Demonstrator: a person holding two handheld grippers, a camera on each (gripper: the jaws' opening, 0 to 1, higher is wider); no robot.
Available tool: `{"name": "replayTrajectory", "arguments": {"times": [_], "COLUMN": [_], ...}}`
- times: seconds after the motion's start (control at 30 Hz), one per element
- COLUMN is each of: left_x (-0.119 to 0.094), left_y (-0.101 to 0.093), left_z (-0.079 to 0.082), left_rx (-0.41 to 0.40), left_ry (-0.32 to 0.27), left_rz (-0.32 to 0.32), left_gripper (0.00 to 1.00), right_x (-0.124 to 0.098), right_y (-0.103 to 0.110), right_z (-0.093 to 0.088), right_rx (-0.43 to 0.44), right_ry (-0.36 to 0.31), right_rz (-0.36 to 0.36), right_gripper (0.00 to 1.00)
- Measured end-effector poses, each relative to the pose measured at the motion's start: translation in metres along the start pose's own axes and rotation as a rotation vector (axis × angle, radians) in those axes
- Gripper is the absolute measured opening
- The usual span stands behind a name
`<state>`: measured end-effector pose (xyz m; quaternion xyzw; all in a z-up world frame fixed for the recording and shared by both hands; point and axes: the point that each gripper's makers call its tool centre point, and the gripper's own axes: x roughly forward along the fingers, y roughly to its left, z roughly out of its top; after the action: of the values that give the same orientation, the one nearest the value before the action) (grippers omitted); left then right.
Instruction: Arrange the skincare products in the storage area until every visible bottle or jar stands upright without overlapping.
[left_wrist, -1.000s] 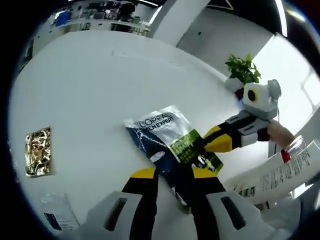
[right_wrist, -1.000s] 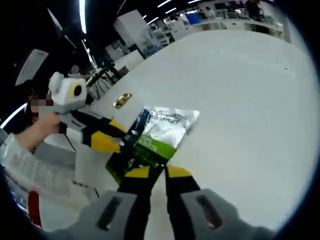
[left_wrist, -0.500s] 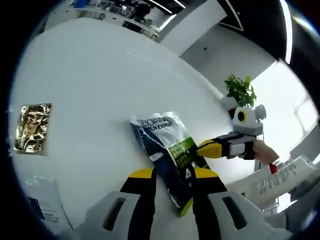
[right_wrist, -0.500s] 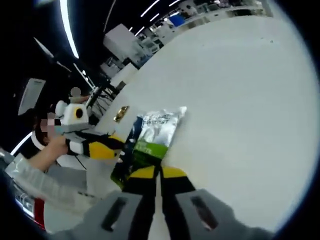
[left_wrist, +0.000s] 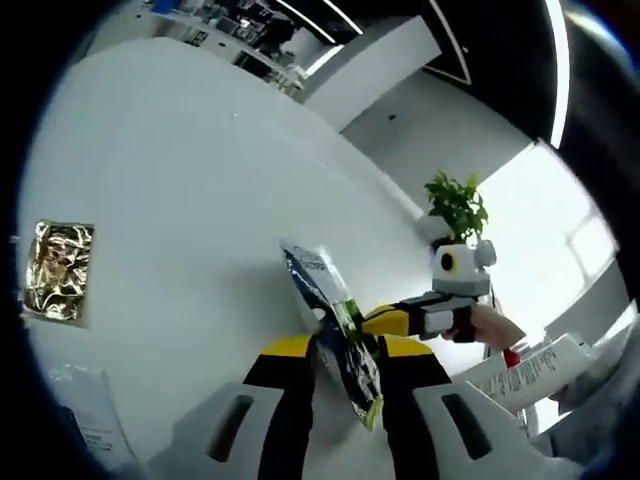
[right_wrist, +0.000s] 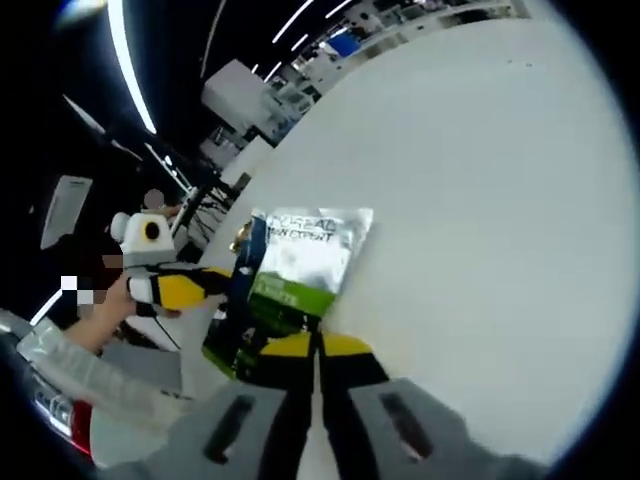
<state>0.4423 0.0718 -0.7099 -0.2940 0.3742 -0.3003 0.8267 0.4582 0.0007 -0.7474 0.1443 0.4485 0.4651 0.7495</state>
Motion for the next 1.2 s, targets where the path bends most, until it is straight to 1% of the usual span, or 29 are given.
{"name": "replayTrajectory", "arguments": {"times": [0.07, 0.1, 0.17, 0.2, 0.23, 0.27, 0.3, 0.37, 0.43, 0.53, 0.6, 0.67, 0.7, 0.73, 0.77, 0.83, 0.87, 0.9, 0.97, 1.03, 1.1, 1.13, 1.17, 1.2], "left_x": [0.003, 0.004, 0.007, 0.01, 0.014, 0.018, 0.023, 0.028, 0.029, 0.026, 0.019, 0.006, 0.001, -0.007, -0.016, -0.027, -0.033, -0.037, -0.043, -0.046, -0.044, -0.042, -0.039, -0.039], "left_y": [-0.004, -0.009, -0.023, -0.032, -0.036, -0.038, -0.039, -0.037, -0.035, -0.027, -0.026, -0.022, -0.018, -0.01, -0.002, 0.017, 0.025, 0.03, 0.034, 0.04, 0.044, 0.044, 0.039, 0.037], "left_z": [-0.005, -0.006, -0.004, -0.002, -0.004, -0.005, -0.006, -0.008, -0.007, -0.002, -0.005, -0.004, -0.003, -0.004, -0.009, -0.009, -0.013, -0.015, -0.02, -0.03, -0.036, -0.038, -0.033, -0.035], "left_rx": [0.007, 0.002, -0.028, -0.044, -0.05, -0.029, -0.002, 0.025, 0.019, 0.005, 0.002, 0.034, 0.05, 0.053, 0.067, 0.083, 0.087, 0.08, 0.08, 0.05, 0.036, 0.029, 0.04, 0.009], "left_ry": [0.021, 0.023, 0.005, -0.003, 0.007, 0.012, 0.02, 0.045, 0.047, 0.038, 0.045, 0.037, 0.033, 0.039, 0.065, 0.089, 0.101, 0.105, 0.112, 0.143, 0.154, 0.154, 0.123, 0.123], "left_rz": [-0.018, -0.039, -0.1, -0.142, -0.144, -0.138, -0.124, -0.094, -0.081, -0.056, -0.038, -0.005, 0.011, 0.049, 0.086, 0.138, 0.176, 0.198, 0.208, 0.223, 0.232, 0.238, 0.207, 0.206], "left_gripper": [0.23, 0.2, 0.14, 0.09, 0.1, 0.12, 0.12, 0.07, 0.0, 0.0, 0.0, 0.0, 0.04, 0.08, 0.13, 0.15, 0.16, 0.18, 0.22, 0.21, 0.22, 0.23, 0.22, 0.22], "right_x": [0.0, 0.0, 0.0, 0.001, 0.005, 0.009, 0.011, 0.014, 0.015, 0.015, 0.017, 0.017, 0.016, 0.016, 0.016, 0.016, 0.016, 0.016, 0.016, 0.017, 0.017, 0.017, 0.017, 0.018], "right_y": [0.0, 0.001, 0.001, 0.003, 0.01, 0.012, 0.016, 0.02, 0.021, 0.017, 0.016, 0.016, 0.016, 0.017, 0.016, 0.016, 0.015, 0.015, 0.014, 0.013, 0.013, 0.013, 0.013, 0.013], "right_z": [0.0, -0.001, -0.001, -0.001, -0.007, -0.006, -0.008, -0.008, -0.008, -0.005, -0.004, -0.004, -0.005, -0.005, -0.005, -0.005, -0.004, -0.004, -0.003, -0.002, -0.002, -0.002, -0.002, -0.002], "right_rx": [0.002, 0.005, 0.011, 0.013, 0.033, 0.019, 0.016, -0.002, -0.011, -0.022, -0.014, -0.012, -0.016, -0.016, -0.015, -0.013, -0.013, -0.013, -0.016, -0.017, -0.019, -0.024, -0.027, -0.03], "right_ry": [-0.002, -0.004, -0.009, -0.01, 0.011, -0.003, 0.002, 0.007, 0.014, 0.016, 0.013, 0.012, 0.011, 0.011, 0.011, 0.009, 0.008, 0.007, 0.007, 0.006, 0.005, 0.005, 0.005, 0.005], "right_rz": [0.0, 0.001, 0.002, 0.012, 0.037, 0.042, 0.041, 0.043, 0.044, 0.038, 0.039, 0.039, 0.039, 0.039, 0.04, 0.041, 0.042, 0.042, 0.04, 0.04, 0.038, 0.036, 0.035, 0.033], "right_gripper": [0.02, 0.01, 0.01, 0.01, 0.01, 0.02, 0.01, 0.01, 0.01, 0.01, 0.01, 0.01, 0.01, 0.01, 0.01, 0.01, 0.01, 0.01, 0.01, 0.01, 0.01, 0.01, 0.01, 0.01]}}
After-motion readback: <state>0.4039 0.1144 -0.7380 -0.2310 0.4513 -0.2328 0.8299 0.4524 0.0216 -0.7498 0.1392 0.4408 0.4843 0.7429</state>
